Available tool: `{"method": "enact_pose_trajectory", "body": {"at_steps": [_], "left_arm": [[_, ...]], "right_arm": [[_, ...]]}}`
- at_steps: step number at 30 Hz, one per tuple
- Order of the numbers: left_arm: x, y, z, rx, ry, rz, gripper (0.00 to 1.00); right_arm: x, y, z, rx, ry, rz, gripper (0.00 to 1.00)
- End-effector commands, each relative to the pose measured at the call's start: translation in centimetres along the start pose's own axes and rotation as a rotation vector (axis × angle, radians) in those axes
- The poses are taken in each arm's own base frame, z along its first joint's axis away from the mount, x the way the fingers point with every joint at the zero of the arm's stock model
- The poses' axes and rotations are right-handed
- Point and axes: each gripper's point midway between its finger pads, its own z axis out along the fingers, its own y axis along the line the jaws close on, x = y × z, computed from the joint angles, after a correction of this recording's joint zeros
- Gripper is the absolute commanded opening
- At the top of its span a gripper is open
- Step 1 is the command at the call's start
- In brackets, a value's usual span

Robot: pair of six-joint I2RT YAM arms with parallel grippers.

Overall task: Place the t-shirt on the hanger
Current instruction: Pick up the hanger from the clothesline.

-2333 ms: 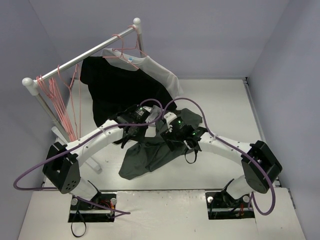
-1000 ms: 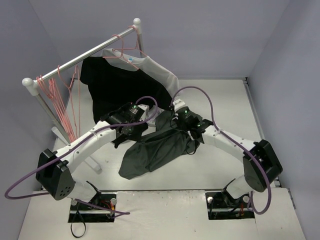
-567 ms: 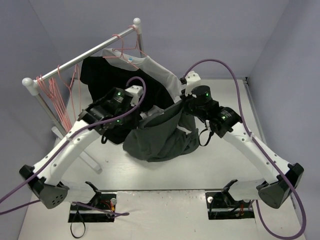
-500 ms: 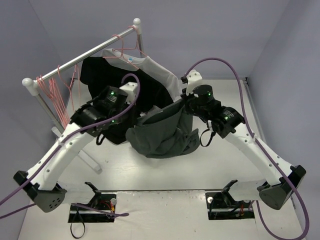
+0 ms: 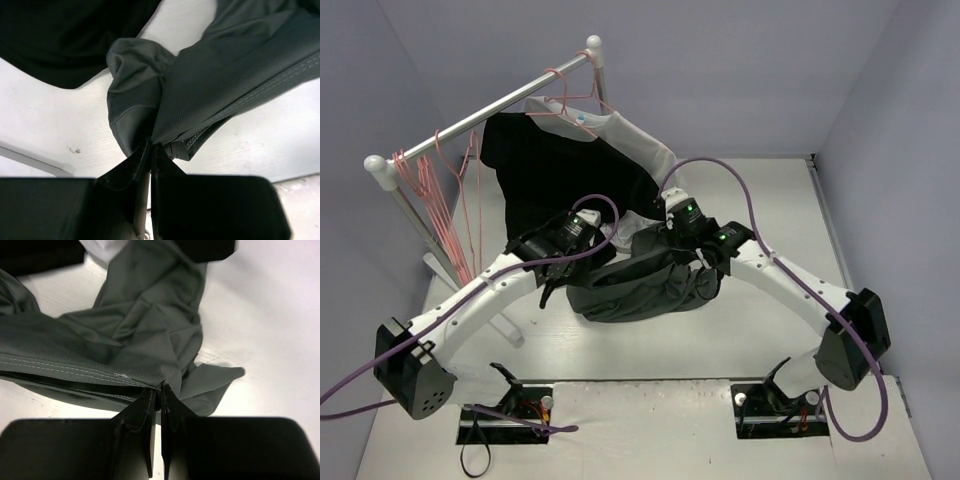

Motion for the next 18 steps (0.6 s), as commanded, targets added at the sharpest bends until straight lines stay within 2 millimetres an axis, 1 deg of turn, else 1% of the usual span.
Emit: {"method": "enact_pose_trajectory", "body": {"at_steps": [1,3,4,5,6,7,8,9,10,11,14,16,18], "left_arm": [[-5.2,0.1,-1.3,-0.022,-0.198,-0.069,0.03],[-6.4,0.3,-2.2,-0.027,-0.232,-0.064,0.20],[-7.1,0.3,-2.9,-0.024,-0.256,-0.062,0.26],[-8.1,0.4,-4.2,-0.019,-0.292,-0.064,0.39],[-8.5,0.5,-5.3,-0.016,-0.316,-0.067,0.49],[-9.0,0.6,-6.0,-0.017,-0.338,-0.068,0.52],[-9.3,0.9,-7.1,-0.020,-0.357,-0.072,0.57],[-9.6,1.3,-8.2,-0.029,-0.378,-0.070,0.60],[-10.6,1.7,-10.4,-0.033,-0.427,-0.076,0.62],[-11.0,2.3,-12.0,-0.044,-0.454,-0.079,0.62],[-11.6,3.8,-15.6,-0.085,-0.519,-0.072,0.62],[-12.1,5.9,-18.6,-0.162,-0.581,-0.073,0.62],[-12.4,7.5,-20.6,-0.238,-0.617,-0.080,0.62]], "right_arm": [[-2.5,1.2,1.2,-0.036,-0.079,0.054,0.00],[-2.9,1.4,2.0,-0.035,-0.082,0.059,0.00],[-3.0,1.4,2.3,-0.034,-0.079,0.059,0.00],[-3.0,1.6,2.8,-0.036,-0.072,0.061,0.00],[-3.2,1.7,3.0,-0.040,-0.072,0.063,0.00],[-3.3,1.7,3.0,-0.041,-0.073,0.064,0.00],[-3.4,2.0,3.1,-0.053,-0.072,0.063,0.00],[-3.4,2.2,3.2,-0.060,-0.071,0.062,0.00],[-3.5,2.2,3.2,-0.064,-0.073,0.063,0.00],[-3.5,2.3,3.2,-0.066,-0.074,0.064,0.00],[-3.5,2.2,3.0,-0.066,-0.076,0.064,0.00],[-3.5,2.4,2.9,-0.077,-0.077,0.064,0.00],[-3.3,2.4,2.8,-0.081,-0.075,0.064,0.00]]}}
